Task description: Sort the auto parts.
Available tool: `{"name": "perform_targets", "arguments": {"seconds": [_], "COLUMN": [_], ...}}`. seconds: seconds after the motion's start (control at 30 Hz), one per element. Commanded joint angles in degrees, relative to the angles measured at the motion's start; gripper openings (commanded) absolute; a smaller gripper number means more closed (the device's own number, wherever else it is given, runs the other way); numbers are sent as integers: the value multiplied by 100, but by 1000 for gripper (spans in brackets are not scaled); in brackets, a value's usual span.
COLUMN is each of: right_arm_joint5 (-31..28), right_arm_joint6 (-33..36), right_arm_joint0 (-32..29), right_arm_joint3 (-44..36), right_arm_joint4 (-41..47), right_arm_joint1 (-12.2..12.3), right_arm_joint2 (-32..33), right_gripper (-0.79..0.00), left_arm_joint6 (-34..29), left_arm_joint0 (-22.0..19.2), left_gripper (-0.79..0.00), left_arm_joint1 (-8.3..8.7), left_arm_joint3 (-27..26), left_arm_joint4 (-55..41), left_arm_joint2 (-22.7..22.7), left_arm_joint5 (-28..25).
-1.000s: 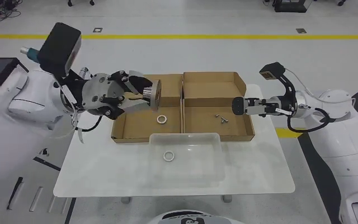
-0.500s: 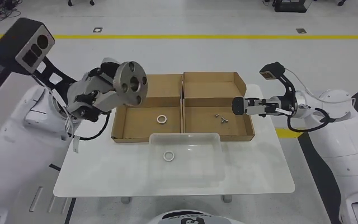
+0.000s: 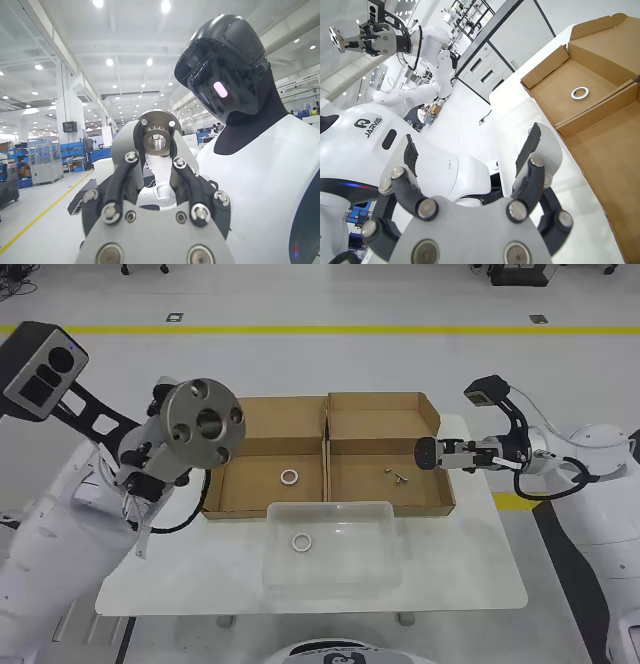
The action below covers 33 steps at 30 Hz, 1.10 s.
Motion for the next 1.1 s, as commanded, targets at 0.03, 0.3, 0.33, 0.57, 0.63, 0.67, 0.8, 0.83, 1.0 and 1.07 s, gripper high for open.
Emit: {"name": "perform_targets", "arguments": {"seconds": [0.03,0.3,0.33,0.57,0.63,0.67,0.8,0.83,1.0,1.07], "right_arm_joint5": [0,0,0,0,0,0,0,0,0,0], "right_arm_joint6": [0,0,0,0,0,0,0,0,0,0], "right_arm_joint0": [0,0,0,0,0,0,0,0,0,0], "right_arm_joint3": [0,0,0,0,0,0,0,0,0,0], "right_arm_joint4": [0,0,0,0,0,0,0,0,0,0], "right_arm_joint1": [0,0,0,0,0,0,0,0,0,0], "right_arm_joint2": [0,0,0,0,0,0,0,0,0,0], "right_gripper": [0,0,0,0,0,0,0,0,0,0], "left_arm_joint6": [297,727,711,498,316,179,-139,-184,-168,-88], "left_arm_joint0": [10,-5,-10,-12,0,3,5,7,7,-6], "left_gripper": [-785,-785,-785,-785,-785,-785,-785,-785,-785,-785], "left_arm_joint1": [-87,-225,-228,-176,-137,-113,-37,-25,-24,-52], "left_arm_joint3": [-65,-80,-43,230,335,399,436,424,189,45], "left_arm_joint4": [98,413,485,650,664,678,493,438,133,60], "left_arm_joint2": [44,198,216,293,294,288,238,222,167,160], "left_arm_joint5": [0,0,0,0,0,0,0,0,0,0]}}
